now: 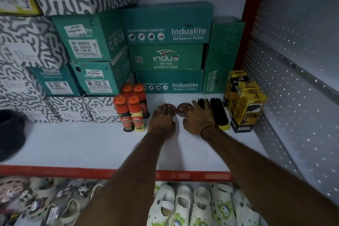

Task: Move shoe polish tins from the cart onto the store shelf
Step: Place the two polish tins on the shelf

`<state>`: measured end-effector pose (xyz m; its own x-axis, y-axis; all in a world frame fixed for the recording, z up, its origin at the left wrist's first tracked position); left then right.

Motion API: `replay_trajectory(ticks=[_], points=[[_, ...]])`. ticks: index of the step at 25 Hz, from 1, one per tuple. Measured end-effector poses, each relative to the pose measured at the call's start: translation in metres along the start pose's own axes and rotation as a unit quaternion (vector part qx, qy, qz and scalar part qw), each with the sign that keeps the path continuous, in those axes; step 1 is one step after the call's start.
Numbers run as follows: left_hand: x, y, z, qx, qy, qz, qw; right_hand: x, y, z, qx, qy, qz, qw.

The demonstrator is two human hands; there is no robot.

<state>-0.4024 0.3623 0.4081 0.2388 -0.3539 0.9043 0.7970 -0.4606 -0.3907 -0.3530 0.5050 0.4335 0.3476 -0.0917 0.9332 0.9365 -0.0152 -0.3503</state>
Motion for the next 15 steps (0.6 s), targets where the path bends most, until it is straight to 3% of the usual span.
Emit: replay_trajectory(ticks=[4, 10, 15], points=[[0.008, 0.003, 0.003, -0.002, 0.013, 0.003, 1.000, 0.003, 0.010, -0.002, -0.026, -0.017, 0.030, 0.999], [0.065, 0.068, 0.001, -0.058, 0.150, 0.144, 0.977, 0.054, 0.059, -0.032, -0.039, -0.037, 0.233, 0.971], [0.102, 0.179, -0.033, -0.066, 0.097, 0.271, 0.955, 0.076, 0.127, -0.120, 0.047, -0.073, 0.307, 0.948]])
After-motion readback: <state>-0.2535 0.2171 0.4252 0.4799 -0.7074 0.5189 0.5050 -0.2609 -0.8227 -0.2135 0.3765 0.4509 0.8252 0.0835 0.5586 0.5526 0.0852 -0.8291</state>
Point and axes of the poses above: each hand's wrist, its own y-axis away from the middle knuckle, its own x-axis out of the back of the hand, z = x × y, the point moved 1 cm from there along -y, towards the middle knuckle, and after that the axes turned 14 degrees about z, right-handed, at the moved point
